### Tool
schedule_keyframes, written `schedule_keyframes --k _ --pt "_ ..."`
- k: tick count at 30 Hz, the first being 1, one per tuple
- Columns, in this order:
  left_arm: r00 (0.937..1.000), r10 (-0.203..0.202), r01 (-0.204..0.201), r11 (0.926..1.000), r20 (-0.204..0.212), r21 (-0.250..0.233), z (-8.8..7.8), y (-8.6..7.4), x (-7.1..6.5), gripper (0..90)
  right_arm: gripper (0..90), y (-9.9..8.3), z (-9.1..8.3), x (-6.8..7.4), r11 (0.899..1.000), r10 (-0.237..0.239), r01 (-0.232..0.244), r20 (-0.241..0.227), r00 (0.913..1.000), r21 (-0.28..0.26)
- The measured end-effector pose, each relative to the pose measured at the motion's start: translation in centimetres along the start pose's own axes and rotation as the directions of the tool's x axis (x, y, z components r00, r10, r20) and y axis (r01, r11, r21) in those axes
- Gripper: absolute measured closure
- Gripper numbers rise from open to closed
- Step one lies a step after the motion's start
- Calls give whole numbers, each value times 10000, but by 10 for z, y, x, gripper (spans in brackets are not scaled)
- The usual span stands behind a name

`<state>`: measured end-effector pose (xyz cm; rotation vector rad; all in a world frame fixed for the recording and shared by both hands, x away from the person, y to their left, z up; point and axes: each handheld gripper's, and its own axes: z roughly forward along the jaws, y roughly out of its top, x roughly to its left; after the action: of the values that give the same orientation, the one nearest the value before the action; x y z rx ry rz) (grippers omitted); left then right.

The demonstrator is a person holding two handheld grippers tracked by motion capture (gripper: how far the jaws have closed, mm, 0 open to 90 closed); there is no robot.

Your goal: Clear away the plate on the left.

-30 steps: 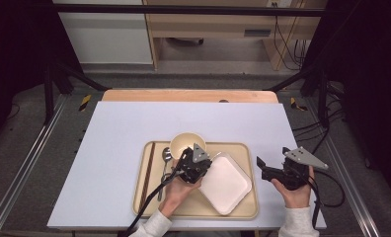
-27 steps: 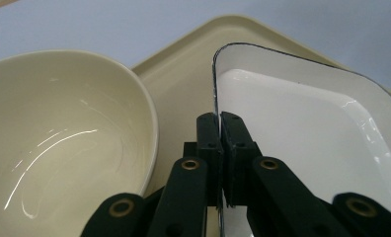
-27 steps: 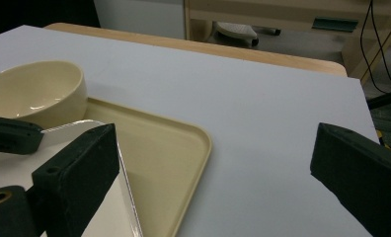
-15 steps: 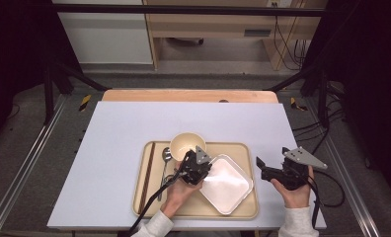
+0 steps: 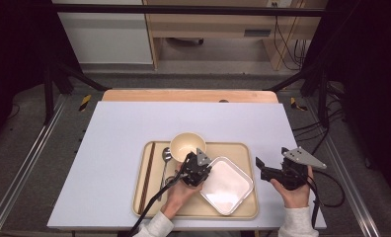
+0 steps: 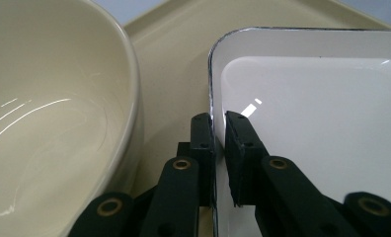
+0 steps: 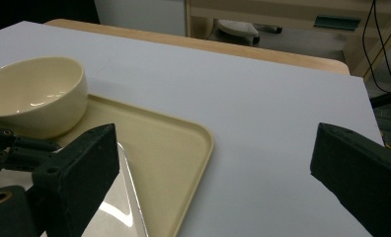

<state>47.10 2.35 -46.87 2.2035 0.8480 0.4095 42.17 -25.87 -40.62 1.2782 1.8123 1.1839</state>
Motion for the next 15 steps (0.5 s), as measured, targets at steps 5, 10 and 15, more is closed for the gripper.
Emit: schedule_keyframes --k 5,10,15 --pt "10000 86 -86 10000 -33 38 2 -2 -2 807 51 0 0 0 10000 7 -7 -6 10000 -3" --pt "10000 -10 13 9993 78 -386 -11 1 -3 733 51 0 -1 0 10000 19 -19 -8 10000 -34" --pt "9993 52 -13 9947 380 -1028 -37 6 -3 668 51 0 -1 0 10000 20 -20 6 10000 -32"
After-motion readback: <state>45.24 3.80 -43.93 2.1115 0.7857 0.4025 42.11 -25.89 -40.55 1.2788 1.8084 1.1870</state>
